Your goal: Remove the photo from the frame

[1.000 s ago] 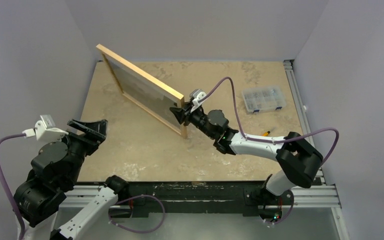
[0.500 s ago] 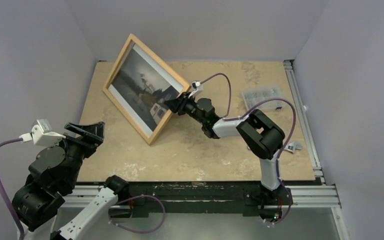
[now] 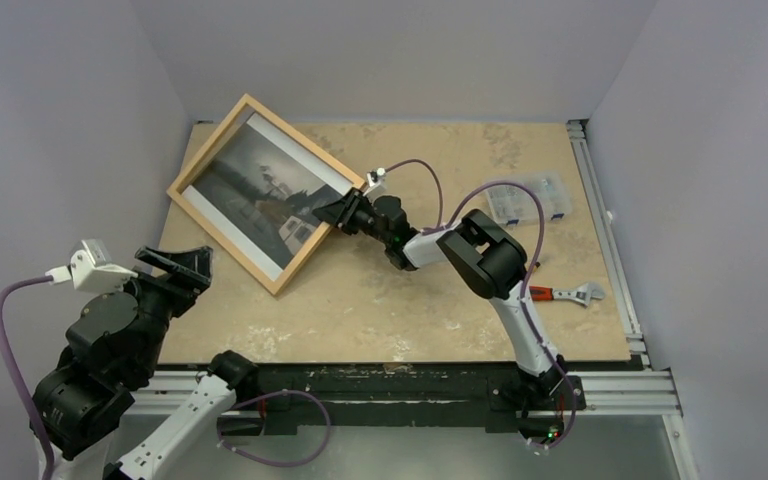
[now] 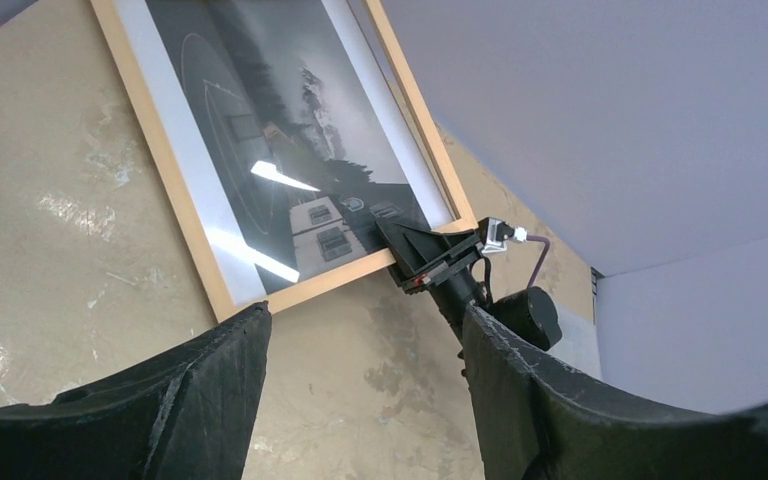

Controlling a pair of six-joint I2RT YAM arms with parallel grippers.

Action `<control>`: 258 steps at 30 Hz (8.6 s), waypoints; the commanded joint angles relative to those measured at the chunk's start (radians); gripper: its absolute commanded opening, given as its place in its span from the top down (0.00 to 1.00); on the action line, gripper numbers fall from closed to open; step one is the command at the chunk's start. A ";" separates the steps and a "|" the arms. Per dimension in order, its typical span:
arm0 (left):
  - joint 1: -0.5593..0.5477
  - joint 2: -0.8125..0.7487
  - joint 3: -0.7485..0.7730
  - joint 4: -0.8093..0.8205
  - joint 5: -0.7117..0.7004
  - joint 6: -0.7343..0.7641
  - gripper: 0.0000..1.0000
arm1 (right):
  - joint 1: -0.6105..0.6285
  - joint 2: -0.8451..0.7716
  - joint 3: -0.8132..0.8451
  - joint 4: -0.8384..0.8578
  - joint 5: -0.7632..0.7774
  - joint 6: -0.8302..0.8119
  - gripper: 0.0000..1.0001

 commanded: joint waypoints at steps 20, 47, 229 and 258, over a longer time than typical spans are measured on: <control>0.001 0.042 -0.083 0.008 0.054 0.000 0.33 | -0.002 -0.009 -0.023 -0.288 0.106 0.057 0.24; 0.226 0.593 -0.273 0.232 0.470 0.032 0.30 | -0.027 -0.719 -0.452 -0.743 0.079 -0.711 0.12; 0.551 0.572 -0.110 0.461 0.799 0.358 0.41 | 0.351 -0.704 -0.517 -0.614 0.968 -1.810 1.00; 0.565 0.531 -0.154 0.502 0.845 0.337 0.41 | 0.493 -0.536 -0.168 -1.740 1.138 -0.917 1.00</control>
